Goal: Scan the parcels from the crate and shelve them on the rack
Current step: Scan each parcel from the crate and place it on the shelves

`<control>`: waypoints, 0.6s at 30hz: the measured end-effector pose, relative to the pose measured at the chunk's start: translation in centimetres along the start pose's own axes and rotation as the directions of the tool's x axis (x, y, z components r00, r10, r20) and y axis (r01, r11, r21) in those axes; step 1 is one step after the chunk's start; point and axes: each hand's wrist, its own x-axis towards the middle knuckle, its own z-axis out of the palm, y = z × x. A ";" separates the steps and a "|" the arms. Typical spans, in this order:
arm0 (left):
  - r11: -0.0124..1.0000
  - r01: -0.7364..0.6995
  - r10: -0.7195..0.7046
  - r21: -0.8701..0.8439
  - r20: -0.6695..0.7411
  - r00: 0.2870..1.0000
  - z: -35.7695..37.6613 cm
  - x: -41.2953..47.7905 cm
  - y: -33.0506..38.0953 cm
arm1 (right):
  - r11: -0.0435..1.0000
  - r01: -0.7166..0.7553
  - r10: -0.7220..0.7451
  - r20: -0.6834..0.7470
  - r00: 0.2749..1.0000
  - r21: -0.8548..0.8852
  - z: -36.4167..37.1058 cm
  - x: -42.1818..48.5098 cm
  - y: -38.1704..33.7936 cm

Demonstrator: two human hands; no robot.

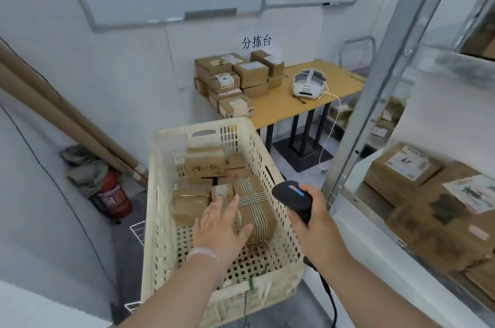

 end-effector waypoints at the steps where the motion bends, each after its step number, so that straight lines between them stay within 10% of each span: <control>1: 1.000 0.014 -0.014 0.001 0.014 1.000 0.4 1.3 0.3 | 1.000 0.000 0.000 0.018 1.000 0.002 0.2 1.5 0.3; 18: 0.943 0.325 -0.284 -0.069 0.337 0.898 13.4 18.6 0.6 | 0.987 -0.156 0.152 0.107 0.982 0.031 7.4 14.4 6.3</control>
